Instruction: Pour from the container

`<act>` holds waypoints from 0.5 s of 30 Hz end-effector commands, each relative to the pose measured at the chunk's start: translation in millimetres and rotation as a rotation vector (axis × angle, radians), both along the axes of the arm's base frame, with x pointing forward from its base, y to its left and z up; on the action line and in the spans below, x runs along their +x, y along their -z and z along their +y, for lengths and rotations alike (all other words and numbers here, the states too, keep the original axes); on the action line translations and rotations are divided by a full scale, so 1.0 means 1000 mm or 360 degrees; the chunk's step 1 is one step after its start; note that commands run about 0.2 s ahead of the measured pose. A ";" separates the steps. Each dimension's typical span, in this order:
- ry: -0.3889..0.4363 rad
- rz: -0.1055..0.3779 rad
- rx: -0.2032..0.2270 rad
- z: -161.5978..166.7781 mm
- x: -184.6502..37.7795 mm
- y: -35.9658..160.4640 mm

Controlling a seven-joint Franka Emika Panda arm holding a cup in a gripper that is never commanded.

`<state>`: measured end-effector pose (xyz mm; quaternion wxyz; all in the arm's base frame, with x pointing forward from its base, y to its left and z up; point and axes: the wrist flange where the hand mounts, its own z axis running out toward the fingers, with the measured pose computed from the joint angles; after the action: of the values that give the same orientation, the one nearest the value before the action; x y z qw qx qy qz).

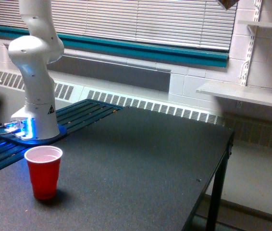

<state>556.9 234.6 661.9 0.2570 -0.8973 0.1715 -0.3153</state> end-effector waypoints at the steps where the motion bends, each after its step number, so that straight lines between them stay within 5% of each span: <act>1: -0.0056 -0.0012 0.0011 0.022 -0.011 -0.003; 10: -0.0043 -0.0027 0.0000 0.001 -0.007 0.001; 15: -0.0003 -0.0081 -0.0073 -0.028 0.001 0.004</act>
<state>551.0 240.5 651.3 0.2558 -0.9002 0.1578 -0.3150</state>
